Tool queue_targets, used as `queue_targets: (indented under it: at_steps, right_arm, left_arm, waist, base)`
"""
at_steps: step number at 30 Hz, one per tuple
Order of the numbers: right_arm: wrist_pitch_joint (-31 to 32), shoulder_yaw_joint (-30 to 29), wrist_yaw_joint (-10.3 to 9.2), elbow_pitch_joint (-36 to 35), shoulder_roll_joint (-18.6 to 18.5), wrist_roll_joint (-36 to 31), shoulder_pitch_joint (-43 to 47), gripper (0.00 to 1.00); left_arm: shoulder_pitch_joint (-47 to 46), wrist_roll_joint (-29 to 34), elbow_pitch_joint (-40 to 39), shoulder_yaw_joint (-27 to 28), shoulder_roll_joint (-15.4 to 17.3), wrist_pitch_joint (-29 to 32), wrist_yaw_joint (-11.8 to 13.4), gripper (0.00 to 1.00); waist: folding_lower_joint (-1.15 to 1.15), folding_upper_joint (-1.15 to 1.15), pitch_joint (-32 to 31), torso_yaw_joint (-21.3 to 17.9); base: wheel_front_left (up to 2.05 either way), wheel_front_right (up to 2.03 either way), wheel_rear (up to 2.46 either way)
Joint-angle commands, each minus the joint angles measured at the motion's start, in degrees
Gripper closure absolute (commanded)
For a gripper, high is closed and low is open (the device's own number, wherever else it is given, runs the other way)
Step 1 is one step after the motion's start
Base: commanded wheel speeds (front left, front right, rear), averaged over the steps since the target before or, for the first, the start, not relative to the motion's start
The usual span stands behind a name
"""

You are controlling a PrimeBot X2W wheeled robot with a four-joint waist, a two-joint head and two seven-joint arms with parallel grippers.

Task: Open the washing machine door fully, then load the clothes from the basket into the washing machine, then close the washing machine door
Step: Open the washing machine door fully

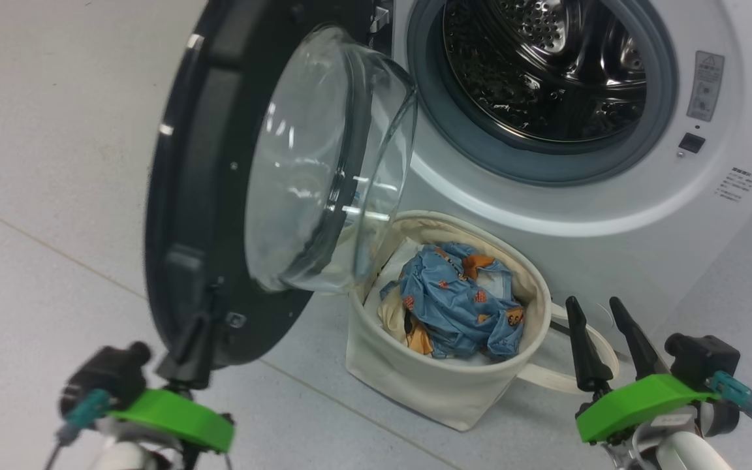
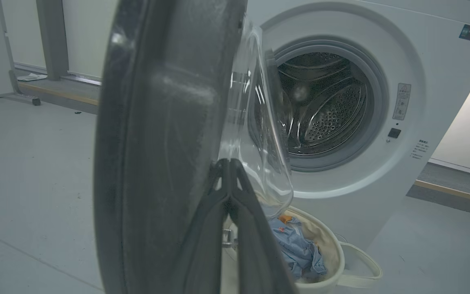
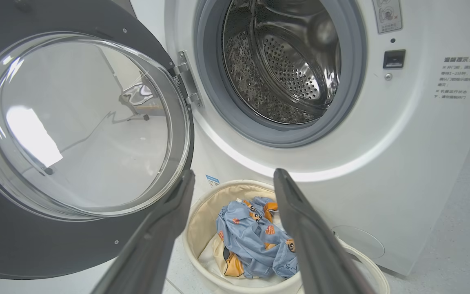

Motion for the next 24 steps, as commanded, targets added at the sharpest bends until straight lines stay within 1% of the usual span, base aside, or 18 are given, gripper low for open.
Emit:
queue_targets:
  at_steps: [1,7,17,24]
  right_arm:
    - [-0.72,0.54,0.05,-1.65,-0.11,0.02,-2.35,0.0]
    - [-0.72,1.09,0.05,-1.31,-0.02,-0.13,-2.96,0.0]
    - [-0.72,0.83,0.05,-0.92,-0.62,-0.41,-3.51,0.0]
    - [-0.72,0.79,0.05,-0.87,-0.86,-0.4,-3.69,0.0]
  left_arm:
    - [-3.65,-1.32,-1.09,4.41,2.3,-1.02,0.68,1.0]
    - [-7.72,-3.3,2.71,7.45,7.2,-2.14,-1.34,1.0]
    - [-11.74,-6.39,9.25,10.61,13.77,-3.48,-3.28,1.0]
    - [-13.11,-8.55,13.63,12.12,16.61,-3.73,-3.7,1.0]
  waist:
    - [0.0,0.0,0.06,0.13]
    - [0.0,0.0,0.16,-0.55]
    - [0.0,0.0,1.06,-4.69]
    - [0.0,0.0,1.36,-6.04]
  base:
    - [0.0,0.0,0.0]
    - [0.0,0.0,0.0]
    - [0.0,0.0,0.0]
    - [0.0,0.0,0.0]
